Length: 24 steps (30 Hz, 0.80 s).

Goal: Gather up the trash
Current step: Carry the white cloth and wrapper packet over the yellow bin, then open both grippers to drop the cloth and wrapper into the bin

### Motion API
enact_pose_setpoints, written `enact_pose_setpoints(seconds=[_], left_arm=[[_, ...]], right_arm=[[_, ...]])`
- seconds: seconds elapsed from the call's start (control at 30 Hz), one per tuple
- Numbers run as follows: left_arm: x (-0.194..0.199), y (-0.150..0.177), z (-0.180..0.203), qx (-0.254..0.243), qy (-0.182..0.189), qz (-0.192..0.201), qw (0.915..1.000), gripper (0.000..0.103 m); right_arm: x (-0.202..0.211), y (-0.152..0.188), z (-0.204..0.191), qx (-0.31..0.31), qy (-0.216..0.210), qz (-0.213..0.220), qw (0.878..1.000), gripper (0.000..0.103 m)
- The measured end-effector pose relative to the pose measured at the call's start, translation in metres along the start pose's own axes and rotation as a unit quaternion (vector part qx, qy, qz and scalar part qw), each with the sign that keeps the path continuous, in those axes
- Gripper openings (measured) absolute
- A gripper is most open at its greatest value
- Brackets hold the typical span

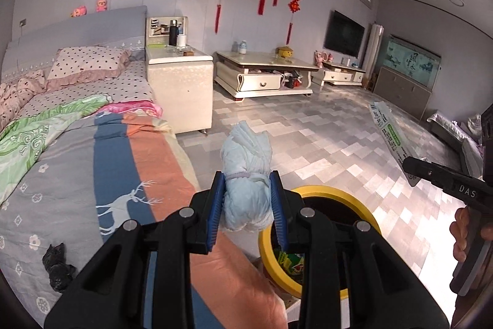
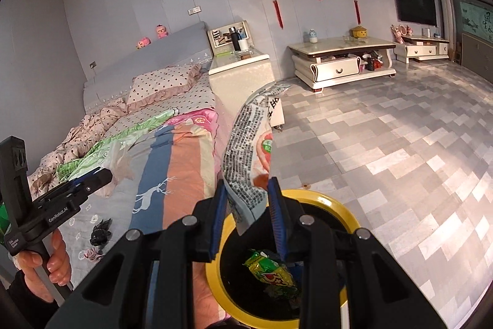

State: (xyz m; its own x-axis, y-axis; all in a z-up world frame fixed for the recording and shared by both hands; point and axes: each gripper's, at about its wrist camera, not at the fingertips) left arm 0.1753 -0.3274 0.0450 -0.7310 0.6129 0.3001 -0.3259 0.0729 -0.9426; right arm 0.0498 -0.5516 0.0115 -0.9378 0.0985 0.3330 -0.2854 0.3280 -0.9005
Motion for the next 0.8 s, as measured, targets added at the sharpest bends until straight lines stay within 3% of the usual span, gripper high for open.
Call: enact_pose_setpoints(seconds=[0.33, 0.6, 0.8], left_arm=[[-0.073, 0.044, 0.065, -0.015, 0.044, -0.054, 0.9974, 0.028], [-0.103, 0.085, 0.069, -0.006, 0.065, -0.096, 0.9932, 0.030], [-0.118, 0.098, 0.070, 0.003, 0.072, -0.114, 0.9909, 0.032]], right_arm=[[-0.027, 0.038, 0.039, -0.023, 0.022, -0.043, 0.999, 0.026], [-0.046, 0.067, 0.057, -0.037, 0.027, -0.079, 0.996, 0.026], [-0.049, 0.073, 0.069, -0.042, 0.034, -0.084, 0.995, 0.026]])
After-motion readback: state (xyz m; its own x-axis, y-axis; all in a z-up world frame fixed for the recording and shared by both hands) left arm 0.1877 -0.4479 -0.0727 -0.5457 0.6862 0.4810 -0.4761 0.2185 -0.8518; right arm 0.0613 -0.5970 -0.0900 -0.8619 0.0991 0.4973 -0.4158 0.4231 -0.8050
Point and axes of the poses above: each gripper's, at about its wrist camera, not at the fingertips, and x roughly against the way its jaws point, z to its right, y to its underside, and after that the axes turned 14 degrees about z, right-handed
